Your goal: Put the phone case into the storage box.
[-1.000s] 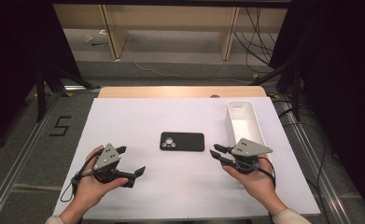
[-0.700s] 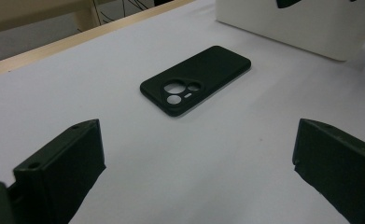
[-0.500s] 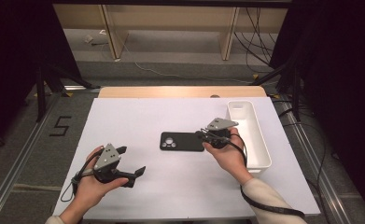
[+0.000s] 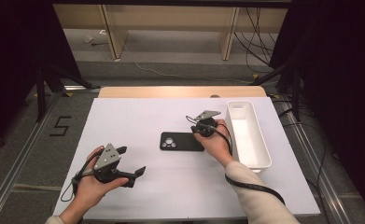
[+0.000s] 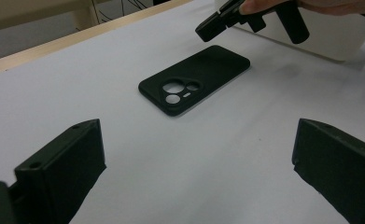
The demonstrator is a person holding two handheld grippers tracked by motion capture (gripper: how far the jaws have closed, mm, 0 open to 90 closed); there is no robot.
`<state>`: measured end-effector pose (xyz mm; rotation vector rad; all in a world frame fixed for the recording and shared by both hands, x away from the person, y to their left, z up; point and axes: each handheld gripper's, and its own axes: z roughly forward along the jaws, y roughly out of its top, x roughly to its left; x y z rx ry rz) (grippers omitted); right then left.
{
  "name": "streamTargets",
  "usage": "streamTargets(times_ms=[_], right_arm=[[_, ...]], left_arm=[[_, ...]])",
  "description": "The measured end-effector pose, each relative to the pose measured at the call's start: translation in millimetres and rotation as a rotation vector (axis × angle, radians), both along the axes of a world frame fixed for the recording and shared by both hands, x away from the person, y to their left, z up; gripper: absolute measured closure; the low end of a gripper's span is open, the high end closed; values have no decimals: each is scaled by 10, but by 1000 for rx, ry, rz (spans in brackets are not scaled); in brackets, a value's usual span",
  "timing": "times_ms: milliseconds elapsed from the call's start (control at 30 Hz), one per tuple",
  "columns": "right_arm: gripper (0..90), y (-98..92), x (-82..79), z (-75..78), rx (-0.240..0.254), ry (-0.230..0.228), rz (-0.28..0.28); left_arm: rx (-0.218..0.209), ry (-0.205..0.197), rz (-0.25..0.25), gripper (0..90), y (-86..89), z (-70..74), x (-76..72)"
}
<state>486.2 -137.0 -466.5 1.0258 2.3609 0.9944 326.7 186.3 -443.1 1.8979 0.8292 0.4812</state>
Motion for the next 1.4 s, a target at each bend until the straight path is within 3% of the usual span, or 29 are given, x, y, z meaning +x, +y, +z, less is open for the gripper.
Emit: streamTargets(times_ms=[267, 767, 1133, 1400], right_arm=[[900, 6, 176, -157, -37, 33, -45], [900, -11, 281, -212, -50, 56, -68], [900, 11, 176, -159, -76, 106, -61], [900, 44, -26, -125, -90, 153, -1]], left_arm=[[1, 2, -4, 20, -5, -7, 5], [6, 5, -12, 23, -28, -10, 8], [7, 9, -11, 23, -29, -15, 8], [4, 11, -8, 24, -28, -18, 11]])
